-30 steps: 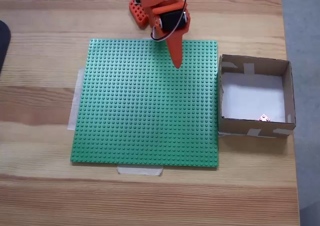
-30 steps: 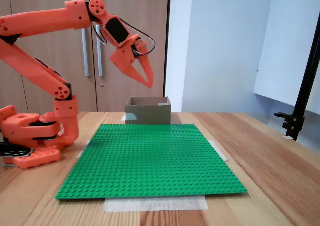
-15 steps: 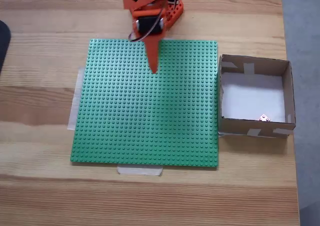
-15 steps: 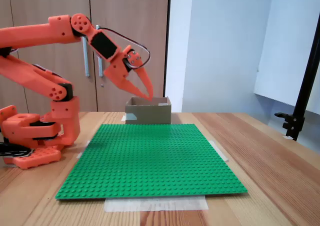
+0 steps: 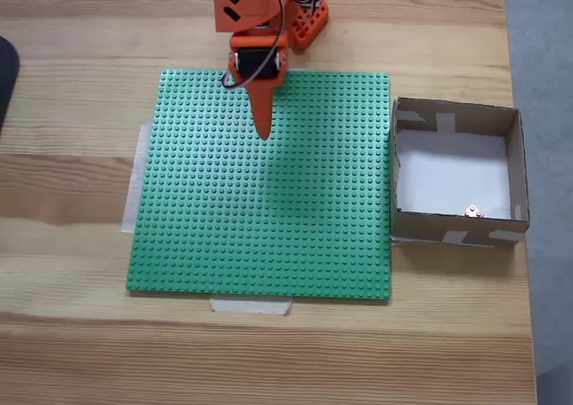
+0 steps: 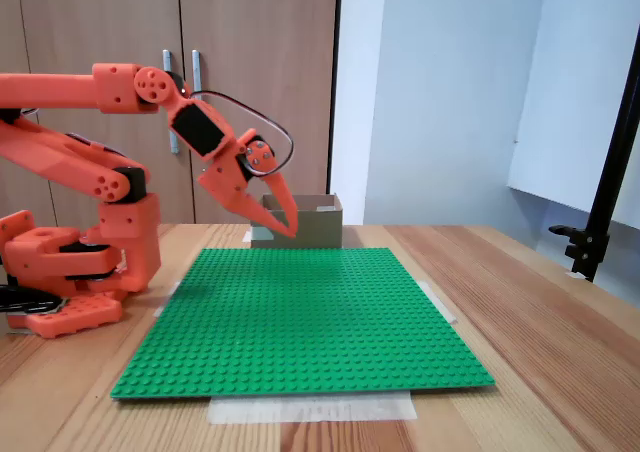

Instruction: Pick the red lego block and put it in the box.

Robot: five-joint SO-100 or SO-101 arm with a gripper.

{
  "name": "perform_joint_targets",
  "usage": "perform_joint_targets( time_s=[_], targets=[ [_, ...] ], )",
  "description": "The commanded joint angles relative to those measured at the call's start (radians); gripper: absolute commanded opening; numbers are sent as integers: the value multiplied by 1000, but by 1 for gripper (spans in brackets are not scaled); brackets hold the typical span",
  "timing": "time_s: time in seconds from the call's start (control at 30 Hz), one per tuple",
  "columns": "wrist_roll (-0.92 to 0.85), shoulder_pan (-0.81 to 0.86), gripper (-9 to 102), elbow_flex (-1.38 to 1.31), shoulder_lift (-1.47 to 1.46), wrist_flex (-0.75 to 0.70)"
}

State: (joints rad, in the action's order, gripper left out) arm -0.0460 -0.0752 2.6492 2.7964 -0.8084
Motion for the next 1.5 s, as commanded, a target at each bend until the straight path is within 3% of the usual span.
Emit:
perform_joint_targets(
  time_s=[0.0,1.47],
  targets=[
    [-5,9,-1,49,54,21],
    [12,43,-1,433,333,110]
  ],
)
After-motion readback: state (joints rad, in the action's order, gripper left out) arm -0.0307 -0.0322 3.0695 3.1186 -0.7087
